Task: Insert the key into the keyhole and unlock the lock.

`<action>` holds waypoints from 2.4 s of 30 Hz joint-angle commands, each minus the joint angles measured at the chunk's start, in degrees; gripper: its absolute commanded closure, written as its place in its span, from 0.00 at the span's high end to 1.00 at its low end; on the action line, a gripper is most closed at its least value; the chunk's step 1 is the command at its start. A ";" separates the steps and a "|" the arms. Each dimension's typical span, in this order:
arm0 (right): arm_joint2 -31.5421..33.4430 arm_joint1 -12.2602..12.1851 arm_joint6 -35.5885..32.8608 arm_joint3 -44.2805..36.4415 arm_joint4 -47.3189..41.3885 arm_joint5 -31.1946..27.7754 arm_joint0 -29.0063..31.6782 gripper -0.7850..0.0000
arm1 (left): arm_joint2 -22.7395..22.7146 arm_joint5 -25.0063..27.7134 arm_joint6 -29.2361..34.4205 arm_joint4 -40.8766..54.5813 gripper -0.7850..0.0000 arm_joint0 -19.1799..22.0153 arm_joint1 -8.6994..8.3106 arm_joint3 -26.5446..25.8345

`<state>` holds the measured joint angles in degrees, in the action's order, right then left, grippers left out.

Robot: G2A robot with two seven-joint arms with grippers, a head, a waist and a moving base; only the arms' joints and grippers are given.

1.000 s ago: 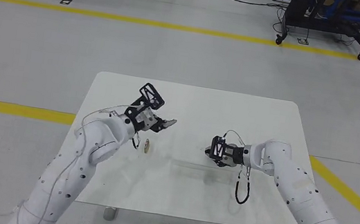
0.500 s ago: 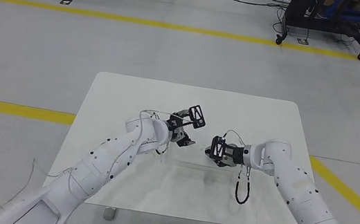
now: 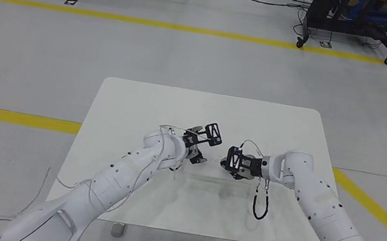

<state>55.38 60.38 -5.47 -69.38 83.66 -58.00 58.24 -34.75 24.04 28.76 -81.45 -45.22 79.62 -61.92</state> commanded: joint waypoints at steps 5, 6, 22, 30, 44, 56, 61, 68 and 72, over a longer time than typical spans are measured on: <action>0.00 0.00 0.00 0.00 0.00 0.00 0.00 0.00 | 1.57 -0.54 -1.73 -1.01 1.00 0.34 1.33 3.27; 0.20 -0.05 0.39 -0.21 -0.27 0.06 0.18 0.00 | 1.66 -0.59 -1.95 -0.91 1.00 0.44 1.53 3.49; 14.04 -3.46 4.05 -6.29 -6.62 5.78 8.25 0.00 | -2.41 -5.85 -3.91 -1.40 1.00 1.93 2.30 2.73; 14.23 -3.54 3.80 -6.73 -6.60 5.52 8.41 0.00 | -7.31 -10.28 -5.52 -2.56 1.00 2.50 1.14 -0.31; 10.34 -0.12 -1.64 4.37 -44.23 10.27 3.02 0.00 | -26.73 -7.72 -28.79 11.85 1.00 -13.75 -3.71 -6.43; 10.24 0.18 -2.14 3.52 -49.31 11.17 3.65 0.00 | -27.45 -4.93 -33.50 16.71 1.00 -16.46 -3.62 -6.78; 8.31 1.58 -1.13 2.63 -66.38 11.20 5.44 0.00 | -30.08 9.15 -32.91 38.87 1.00 -17.38 -3.16 -2.33; 5.20 3.25 -2.21 3.98 -79.48 9.01 4.82 0.00 | -25.38 15.50 -2.33 85.15 1.00 -11.68 -0.92 7.63; 5.20 3.25 -2.21 3.98 -79.48 9.01 4.82 0.00 | -24.88 14.90 0.50 86.99 1.00 -10.51 -0.75 8.15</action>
<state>60.57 63.63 -7.70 -65.39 4.13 -49.02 63.06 -59.57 38.78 30.86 7.32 -55.60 78.90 -53.66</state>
